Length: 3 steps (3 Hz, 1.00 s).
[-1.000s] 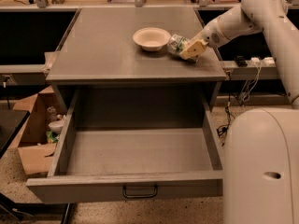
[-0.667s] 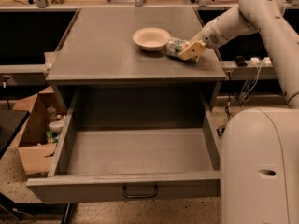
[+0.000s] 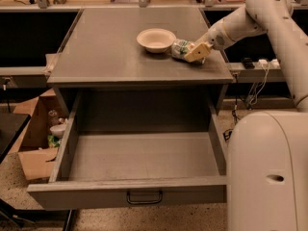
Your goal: Pick 7up can from top drawer and place on counter
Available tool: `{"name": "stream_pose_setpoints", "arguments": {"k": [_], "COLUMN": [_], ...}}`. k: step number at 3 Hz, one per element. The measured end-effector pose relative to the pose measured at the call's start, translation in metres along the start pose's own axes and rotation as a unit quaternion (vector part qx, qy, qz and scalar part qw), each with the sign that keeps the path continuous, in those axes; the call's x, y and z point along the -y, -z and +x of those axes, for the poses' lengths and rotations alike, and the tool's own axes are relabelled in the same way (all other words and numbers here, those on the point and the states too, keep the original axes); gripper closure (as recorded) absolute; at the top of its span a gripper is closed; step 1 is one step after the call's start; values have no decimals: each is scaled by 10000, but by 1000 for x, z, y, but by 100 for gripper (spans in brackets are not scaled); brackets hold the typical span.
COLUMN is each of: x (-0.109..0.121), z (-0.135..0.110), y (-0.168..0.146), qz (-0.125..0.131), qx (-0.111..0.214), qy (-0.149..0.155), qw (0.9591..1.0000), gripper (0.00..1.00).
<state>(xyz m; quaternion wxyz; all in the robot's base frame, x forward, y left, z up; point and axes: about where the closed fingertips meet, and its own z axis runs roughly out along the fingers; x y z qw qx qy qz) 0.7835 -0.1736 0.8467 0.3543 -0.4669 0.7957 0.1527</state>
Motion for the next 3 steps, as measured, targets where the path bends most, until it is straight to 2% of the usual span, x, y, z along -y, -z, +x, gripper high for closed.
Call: {"name": "stream_pose_setpoints", "arguments": {"k": [1,2,3], "x": [0,0,-7], "z": [0,0,-27], "y": [0,0,12], "qz": [0,-1,-76], "qx": [0,1,325], "qy": [0,1,264], "qw": [10000,10000,9991], "gripper": [12,0,0]}}
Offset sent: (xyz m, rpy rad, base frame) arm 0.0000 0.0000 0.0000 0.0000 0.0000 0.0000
